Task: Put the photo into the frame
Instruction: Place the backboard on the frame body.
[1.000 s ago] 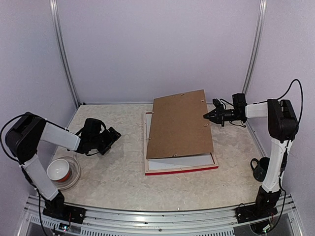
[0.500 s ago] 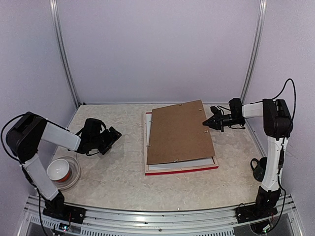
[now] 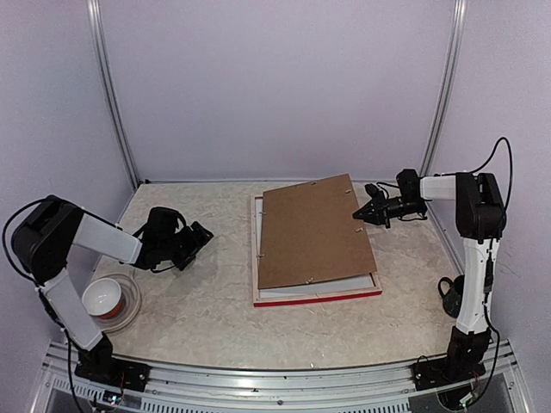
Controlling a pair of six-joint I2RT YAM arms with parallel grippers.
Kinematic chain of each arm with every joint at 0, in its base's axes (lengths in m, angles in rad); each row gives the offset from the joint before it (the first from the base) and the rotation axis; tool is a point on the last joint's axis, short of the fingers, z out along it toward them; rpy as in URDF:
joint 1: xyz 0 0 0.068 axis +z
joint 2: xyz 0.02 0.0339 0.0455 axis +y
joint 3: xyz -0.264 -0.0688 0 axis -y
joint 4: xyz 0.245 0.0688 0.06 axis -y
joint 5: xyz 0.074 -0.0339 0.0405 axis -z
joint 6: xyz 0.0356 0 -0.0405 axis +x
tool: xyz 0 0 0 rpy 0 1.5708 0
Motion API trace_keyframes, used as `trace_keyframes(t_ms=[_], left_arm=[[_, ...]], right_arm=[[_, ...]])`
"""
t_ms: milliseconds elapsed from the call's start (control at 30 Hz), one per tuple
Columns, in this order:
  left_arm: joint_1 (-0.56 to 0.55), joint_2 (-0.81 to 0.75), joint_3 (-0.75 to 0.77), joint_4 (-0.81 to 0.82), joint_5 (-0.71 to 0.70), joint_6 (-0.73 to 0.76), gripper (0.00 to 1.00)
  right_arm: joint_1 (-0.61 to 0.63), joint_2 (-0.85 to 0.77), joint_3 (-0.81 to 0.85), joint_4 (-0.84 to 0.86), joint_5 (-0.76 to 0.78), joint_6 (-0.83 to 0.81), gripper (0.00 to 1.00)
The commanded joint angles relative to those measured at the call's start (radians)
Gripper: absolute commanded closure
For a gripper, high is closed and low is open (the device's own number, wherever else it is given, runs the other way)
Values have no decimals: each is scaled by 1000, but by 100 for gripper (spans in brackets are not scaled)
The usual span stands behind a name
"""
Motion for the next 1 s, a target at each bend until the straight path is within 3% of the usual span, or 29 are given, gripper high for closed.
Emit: trace_keyframes(t_ms=[0,500,967], left_arm=[[-7,50,-17,-97,30,-11,7],[-27,66,12,-66,64,-20,7],[-178,255,429,-66,183,93,10]], right_arm=[[20,41,23,-43,124,-114,100],[32,67,38,-63,112,-139,100],[33,69,20,0,50,-93,100]])
